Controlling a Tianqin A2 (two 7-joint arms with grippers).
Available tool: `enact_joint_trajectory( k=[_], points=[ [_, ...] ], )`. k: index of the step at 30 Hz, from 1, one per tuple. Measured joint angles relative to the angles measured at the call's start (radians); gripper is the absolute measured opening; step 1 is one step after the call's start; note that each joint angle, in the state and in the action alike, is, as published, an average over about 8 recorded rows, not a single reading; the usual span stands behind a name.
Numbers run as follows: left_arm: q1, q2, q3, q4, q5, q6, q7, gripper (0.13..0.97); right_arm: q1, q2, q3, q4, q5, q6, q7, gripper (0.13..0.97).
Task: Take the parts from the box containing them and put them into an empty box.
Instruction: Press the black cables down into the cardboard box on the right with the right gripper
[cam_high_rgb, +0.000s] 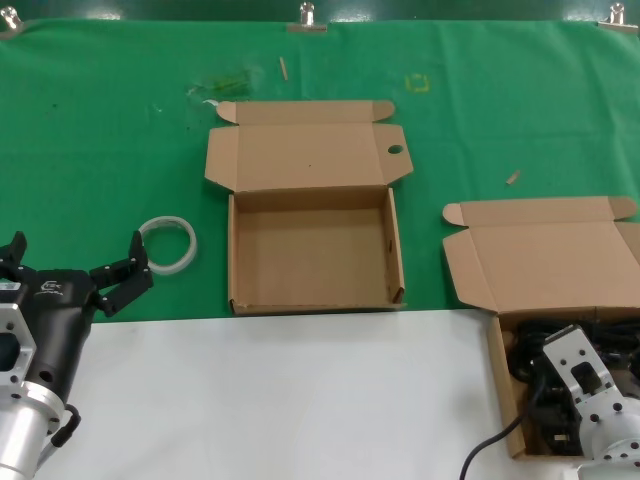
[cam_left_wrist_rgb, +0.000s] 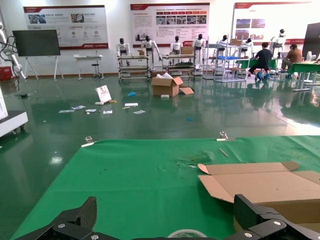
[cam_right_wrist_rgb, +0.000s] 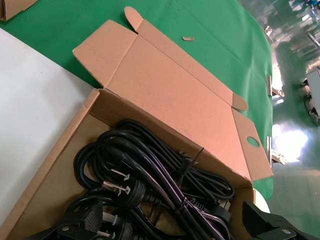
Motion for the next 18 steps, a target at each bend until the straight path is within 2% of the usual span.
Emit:
enact_joint_trajectory(
  k=[7, 18],
  points=[
    [0.0, 0.0, 0.0, 0.0, 0.0, 0.0, 0.0, 0.965, 0.005, 0.0, 0.012, -0.011, 0.016, -0.015, -0.017, 0.963],
    [0.0, 0.0, 0.0, 0.0, 0.0, 0.0, 0.0, 0.965, 0.018, 0.0, 0.024, -0.034, 0.033, -0.037, -0.045, 0.882]
  ],
)
